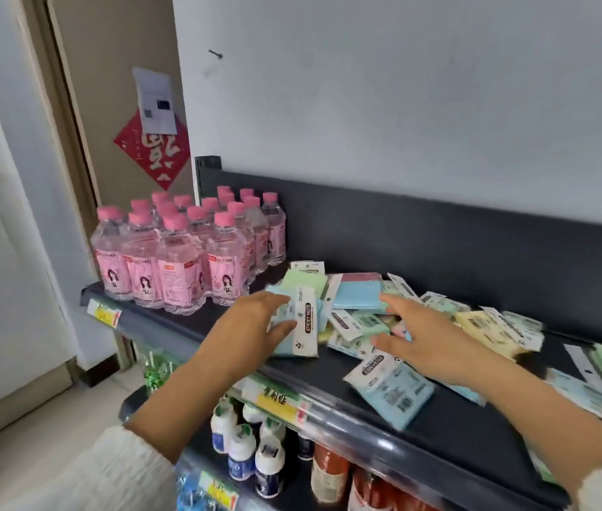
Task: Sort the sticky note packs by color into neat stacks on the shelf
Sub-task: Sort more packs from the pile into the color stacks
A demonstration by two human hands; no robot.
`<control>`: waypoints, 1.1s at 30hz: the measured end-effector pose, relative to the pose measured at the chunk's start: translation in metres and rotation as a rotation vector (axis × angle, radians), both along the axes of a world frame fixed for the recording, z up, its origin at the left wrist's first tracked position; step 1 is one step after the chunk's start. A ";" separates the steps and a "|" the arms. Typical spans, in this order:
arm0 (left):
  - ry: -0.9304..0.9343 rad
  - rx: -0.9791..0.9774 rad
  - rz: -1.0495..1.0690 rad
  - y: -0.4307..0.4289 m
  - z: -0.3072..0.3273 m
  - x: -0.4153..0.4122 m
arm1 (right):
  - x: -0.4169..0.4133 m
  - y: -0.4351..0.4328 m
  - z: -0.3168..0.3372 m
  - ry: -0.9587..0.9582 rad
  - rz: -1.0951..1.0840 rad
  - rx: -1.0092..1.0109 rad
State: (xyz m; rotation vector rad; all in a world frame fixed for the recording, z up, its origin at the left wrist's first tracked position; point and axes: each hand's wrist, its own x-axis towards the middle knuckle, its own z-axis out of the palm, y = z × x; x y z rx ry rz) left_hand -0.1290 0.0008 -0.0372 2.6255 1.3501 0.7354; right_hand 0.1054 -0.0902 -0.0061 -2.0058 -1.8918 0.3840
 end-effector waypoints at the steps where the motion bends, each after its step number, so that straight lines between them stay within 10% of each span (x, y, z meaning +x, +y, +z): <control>1: 0.015 -0.002 -0.032 0.010 0.000 -0.002 | -0.005 0.010 -0.001 -0.010 -0.033 -0.007; 27: 0.332 -0.085 -0.437 0.122 0.024 0.103 | 0.032 0.123 0.004 -0.061 -0.081 -0.080; 33: -0.183 -0.263 -0.522 0.116 0.044 0.113 | 0.024 0.101 0.046 -0.201 0.027 0.164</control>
